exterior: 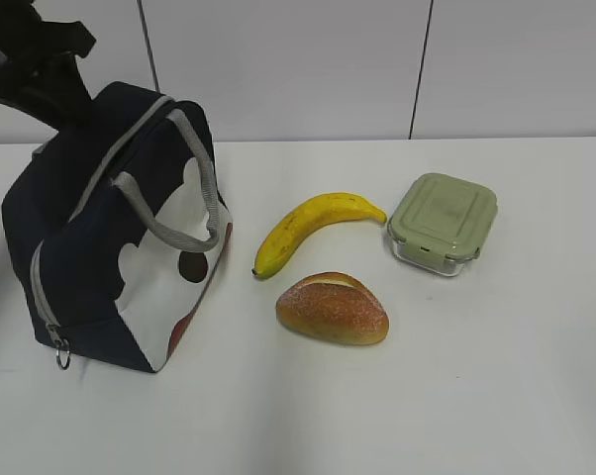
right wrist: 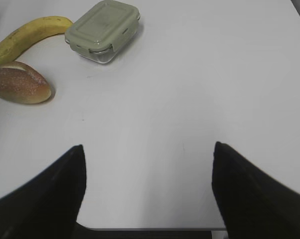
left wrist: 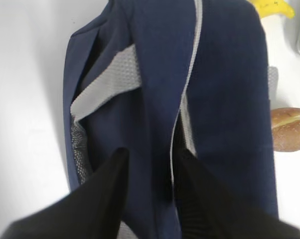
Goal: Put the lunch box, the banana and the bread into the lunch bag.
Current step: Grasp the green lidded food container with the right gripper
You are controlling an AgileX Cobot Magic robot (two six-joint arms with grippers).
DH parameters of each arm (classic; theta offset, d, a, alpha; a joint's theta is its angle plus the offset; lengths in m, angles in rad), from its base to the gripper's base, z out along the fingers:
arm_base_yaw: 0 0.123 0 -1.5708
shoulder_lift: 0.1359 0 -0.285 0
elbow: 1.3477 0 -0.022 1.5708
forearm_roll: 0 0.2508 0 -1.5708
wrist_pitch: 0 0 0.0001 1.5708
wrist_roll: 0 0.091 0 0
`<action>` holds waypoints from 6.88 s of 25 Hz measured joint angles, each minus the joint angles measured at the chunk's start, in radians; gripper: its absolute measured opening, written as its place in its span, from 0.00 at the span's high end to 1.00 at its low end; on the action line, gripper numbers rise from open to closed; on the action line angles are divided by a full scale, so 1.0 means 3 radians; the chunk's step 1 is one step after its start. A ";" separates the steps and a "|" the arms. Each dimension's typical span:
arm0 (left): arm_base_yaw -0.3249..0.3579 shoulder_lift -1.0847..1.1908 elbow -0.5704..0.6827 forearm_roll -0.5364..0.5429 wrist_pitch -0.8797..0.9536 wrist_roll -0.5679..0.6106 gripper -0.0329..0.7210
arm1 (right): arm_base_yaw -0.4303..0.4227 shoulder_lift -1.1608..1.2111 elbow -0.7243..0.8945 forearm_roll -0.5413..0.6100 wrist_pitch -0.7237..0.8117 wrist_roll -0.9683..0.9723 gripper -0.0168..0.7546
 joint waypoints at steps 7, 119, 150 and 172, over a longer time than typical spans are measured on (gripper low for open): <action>0.0000 0.0028 -0.0007 0.0000 0.0000 0.0003 0.64 | 0.0000 0.0000 0.0000 0.0000 0.0000 0.0000 0.22; 0.0000 0.0185 -0.0007 -0.0663 -0.0010 0.0015 0.96 | -0.0655 0.6728 -0.2272 0.3906 -0.1168 -0.2641 0.22; 0.0000 0.0185 -0.0007 -0.0660 -0.0010 0.0024 0.96 | -0.0985 0.7119 -0.2260 0.4795 -0.0540 -0.3603 0.22; 0.0000 0.0185 -0.0007 -0.0660 -0.0010 0.0024 0.96 | -0.0964 0.7364 -0.2260 0.5073 -0.0432 -0.3758 0.22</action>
